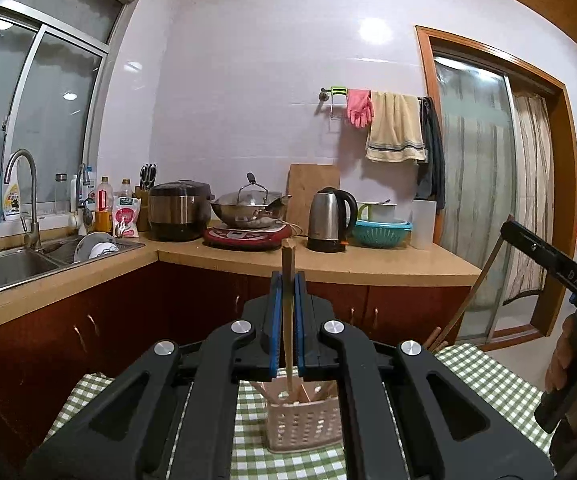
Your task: Organize utensils
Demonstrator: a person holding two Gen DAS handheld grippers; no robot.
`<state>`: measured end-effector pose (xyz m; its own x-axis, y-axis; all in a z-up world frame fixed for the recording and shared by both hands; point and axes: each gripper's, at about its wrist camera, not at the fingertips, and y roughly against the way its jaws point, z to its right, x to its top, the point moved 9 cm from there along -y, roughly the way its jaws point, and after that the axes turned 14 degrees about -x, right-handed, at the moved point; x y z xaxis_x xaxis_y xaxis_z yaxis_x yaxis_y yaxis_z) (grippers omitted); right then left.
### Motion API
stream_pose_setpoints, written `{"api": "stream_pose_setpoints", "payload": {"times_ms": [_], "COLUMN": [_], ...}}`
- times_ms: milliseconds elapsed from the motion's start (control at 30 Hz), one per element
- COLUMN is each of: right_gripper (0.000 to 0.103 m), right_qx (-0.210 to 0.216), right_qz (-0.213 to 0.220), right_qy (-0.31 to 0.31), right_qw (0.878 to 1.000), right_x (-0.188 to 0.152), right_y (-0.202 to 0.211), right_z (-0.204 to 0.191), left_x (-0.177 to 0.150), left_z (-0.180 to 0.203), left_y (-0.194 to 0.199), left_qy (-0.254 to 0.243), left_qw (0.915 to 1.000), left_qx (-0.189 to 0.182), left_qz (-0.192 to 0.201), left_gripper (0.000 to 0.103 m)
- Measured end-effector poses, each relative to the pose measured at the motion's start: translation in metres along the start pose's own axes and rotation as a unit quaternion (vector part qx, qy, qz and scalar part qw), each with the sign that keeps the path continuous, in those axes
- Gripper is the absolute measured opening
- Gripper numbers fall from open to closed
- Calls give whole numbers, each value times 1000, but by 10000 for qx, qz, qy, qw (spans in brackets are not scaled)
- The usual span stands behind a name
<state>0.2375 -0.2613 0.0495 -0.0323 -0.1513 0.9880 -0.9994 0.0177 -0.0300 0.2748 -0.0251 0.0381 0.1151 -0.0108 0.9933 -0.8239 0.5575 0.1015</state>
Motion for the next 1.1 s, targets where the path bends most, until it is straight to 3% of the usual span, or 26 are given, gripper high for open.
{"api": "stream_pose_setpoints", "payload": {"times_ms": [233, 467, 800, 1100], "right_gripper": [7, 7, 7, 7], "right_qx": [-70, -137, -227, -264], "right_qz": [51, -322, -827, -1100], "right_qy": [-28, 35, 118, 207], "right_qw": [10000, 9994, 9962, 9934], "right_x": [-3, -37, -87, -110], "right_y": [-28, -62, -91, -107], "right_z": [4, 6, 11, 9], "left_x": [-9, -39, -65, -75], "left_z": [-14, -26, -40, -39], "left_y": [-30, -64, -90, -104], "left_qy": [15, 108, 219, 138], "left_qw": [9998, 9980, 9965, 9959], "left_qx": [-13, -52, -11, -76], "left_qz": [-173, -625, -811, -895], "left_gripper": [6, 6, 6, 6]}}
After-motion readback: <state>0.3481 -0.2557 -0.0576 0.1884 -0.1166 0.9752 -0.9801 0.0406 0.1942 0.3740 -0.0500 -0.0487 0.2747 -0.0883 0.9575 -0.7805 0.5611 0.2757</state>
